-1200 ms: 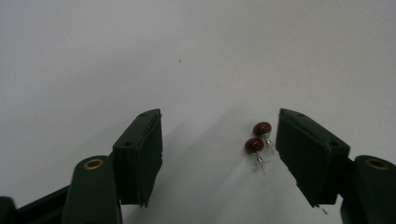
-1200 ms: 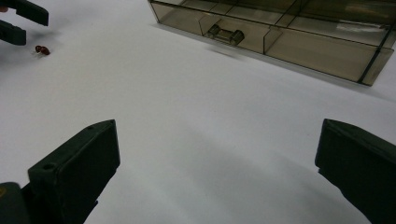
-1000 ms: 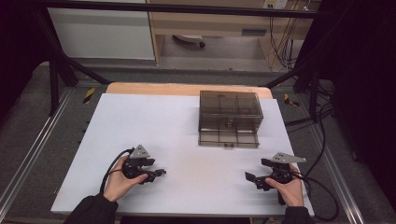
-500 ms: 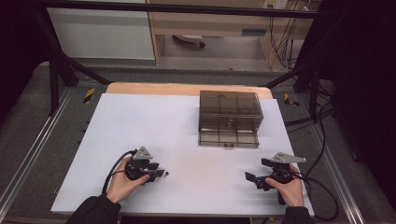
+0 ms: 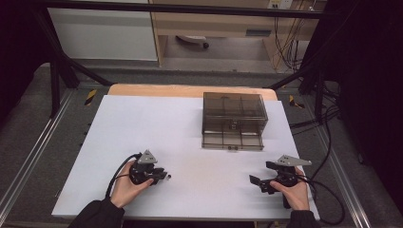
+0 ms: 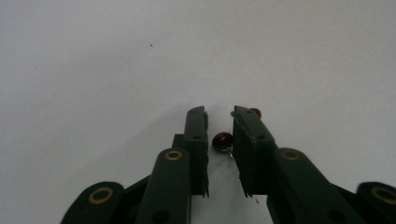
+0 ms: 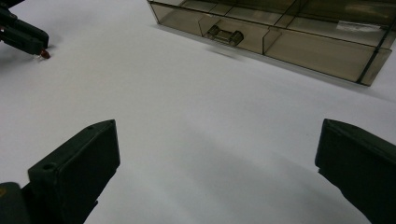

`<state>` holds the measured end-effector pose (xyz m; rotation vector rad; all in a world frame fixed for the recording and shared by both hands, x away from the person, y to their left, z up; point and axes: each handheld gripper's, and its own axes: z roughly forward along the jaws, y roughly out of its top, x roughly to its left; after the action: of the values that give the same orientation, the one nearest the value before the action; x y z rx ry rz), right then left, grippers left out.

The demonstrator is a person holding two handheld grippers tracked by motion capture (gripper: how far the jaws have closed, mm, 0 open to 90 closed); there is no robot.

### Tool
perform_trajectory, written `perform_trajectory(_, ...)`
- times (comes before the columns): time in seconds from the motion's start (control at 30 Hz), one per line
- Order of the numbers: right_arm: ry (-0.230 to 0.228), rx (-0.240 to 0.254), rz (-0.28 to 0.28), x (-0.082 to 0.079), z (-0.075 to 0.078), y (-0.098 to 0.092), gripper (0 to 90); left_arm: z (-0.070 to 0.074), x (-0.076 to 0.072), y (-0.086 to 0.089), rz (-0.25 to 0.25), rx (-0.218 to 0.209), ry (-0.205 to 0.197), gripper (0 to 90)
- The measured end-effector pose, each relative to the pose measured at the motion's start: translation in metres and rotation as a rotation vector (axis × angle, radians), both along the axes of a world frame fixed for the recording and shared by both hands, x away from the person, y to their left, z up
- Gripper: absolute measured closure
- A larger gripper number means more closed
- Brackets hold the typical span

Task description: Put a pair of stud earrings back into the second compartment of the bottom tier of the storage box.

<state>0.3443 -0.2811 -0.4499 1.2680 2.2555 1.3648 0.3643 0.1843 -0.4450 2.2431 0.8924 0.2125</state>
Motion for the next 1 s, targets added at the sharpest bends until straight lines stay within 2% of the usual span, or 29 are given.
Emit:
perform_trajectory(0.23, -0.004, -0.003, 0.002, 0.0001, 0.0001, -0.0001, 0.6, 0.0009, -0.0026, -0.0038, 0.004, 0.035, -0.020, 77.9)
perform_trajectory(0.47, -0.004, -0.004, 0.003, 0.0000, 0.0002, 0.0000, 0.6, 0.0009, -0.0041, -0.0060, 0.011, 0.053, -0.036, 80.0)
perform_trajectory(0.83, -0.006, -0.002, 0.005, -0.0001, 0.0008, -0.0003, 0.6, 0.0023, -0.0020, -0.0029, 0.015, 0.051, -0.033, 81.2)
perform_trajectory(1.0, -0.003, -0.002, 0.004, -0.0001, 0.0007, 0.0000, 0.6, 0.0066, -0.0019, 0.0001, 0.019, 0.037, -0.035, 81.3)
